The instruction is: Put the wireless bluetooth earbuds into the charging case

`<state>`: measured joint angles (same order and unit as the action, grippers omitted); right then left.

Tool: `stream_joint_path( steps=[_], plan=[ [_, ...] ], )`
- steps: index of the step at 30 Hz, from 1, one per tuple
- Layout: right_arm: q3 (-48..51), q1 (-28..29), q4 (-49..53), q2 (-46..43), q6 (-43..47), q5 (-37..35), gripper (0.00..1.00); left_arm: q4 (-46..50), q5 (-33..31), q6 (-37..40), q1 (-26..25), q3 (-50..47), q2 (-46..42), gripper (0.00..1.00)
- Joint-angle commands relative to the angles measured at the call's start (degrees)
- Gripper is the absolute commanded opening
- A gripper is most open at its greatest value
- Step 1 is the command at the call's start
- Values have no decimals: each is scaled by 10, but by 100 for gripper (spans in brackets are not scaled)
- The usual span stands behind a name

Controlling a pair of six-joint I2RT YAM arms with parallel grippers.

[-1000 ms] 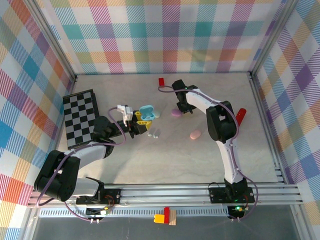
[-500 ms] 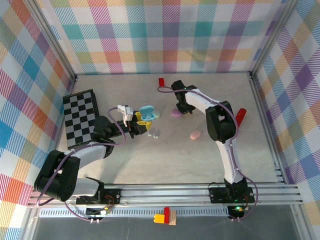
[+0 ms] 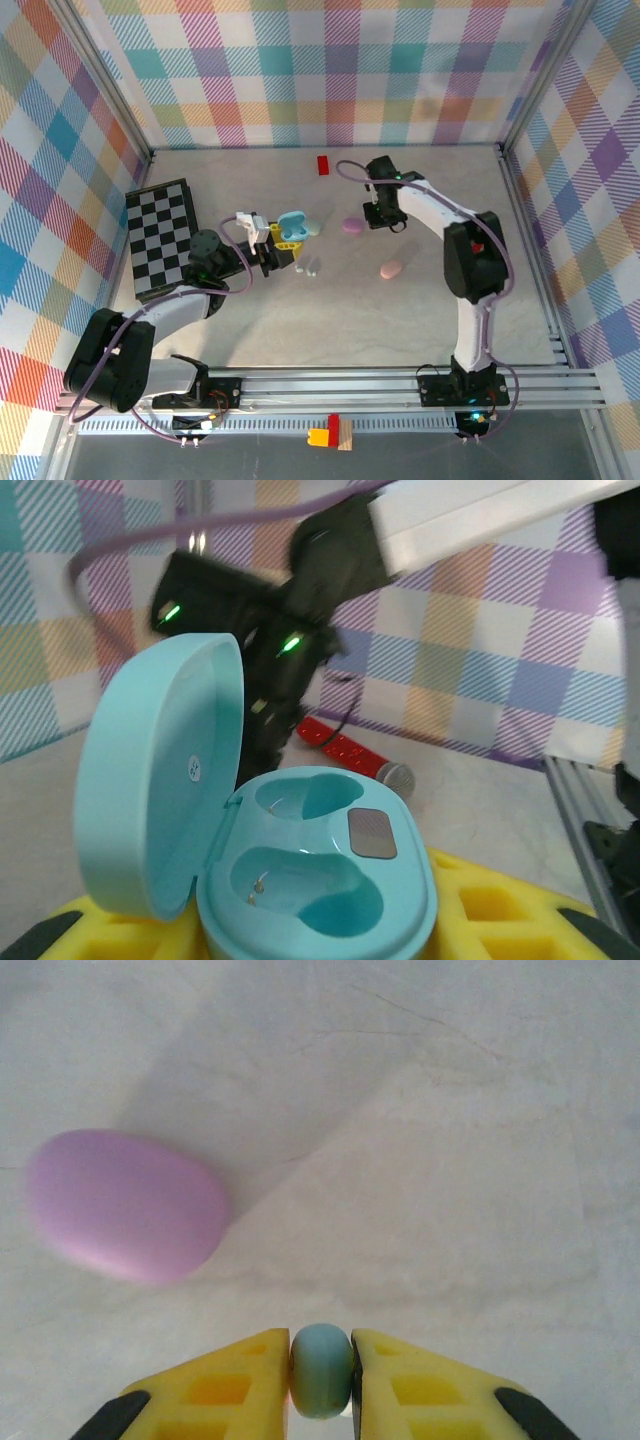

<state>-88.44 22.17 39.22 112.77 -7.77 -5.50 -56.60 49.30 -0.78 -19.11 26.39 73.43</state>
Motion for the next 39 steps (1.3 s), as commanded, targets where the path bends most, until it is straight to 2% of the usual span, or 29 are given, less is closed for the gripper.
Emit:
stream_joint_path(
  steps=[1,4,7,15,20,23,29,39],
  plan=[
    [60,-30,-68,-80,-69,152,22,25,-39,47,-12,8,-4,40],
    [136,-66,-126,-143,-130,276,22,13,-63,55,-26,12,12,40],
    [195,-91,-174,-190,-176,365,22,11,-78,66,-39,23,30,40],
    [277,-102,-259,-275,-279,471,22,-40,-112,69,-71,70,105,39],
    [317,-101,-356,-310,-377,520,21,-75,-134,68,-88,98,148,39],
    [331,-100,-379,-325,-407,528,21,-79,-149,75,-100,115,166,39],
    [329,-84,-361,-362,-385,529,22,-72,-187,100,-131,145,201,39],
    [285,-14,-307,-371,-326,460,22,-65,-249,140,-176,174,235,39]
  ],
)
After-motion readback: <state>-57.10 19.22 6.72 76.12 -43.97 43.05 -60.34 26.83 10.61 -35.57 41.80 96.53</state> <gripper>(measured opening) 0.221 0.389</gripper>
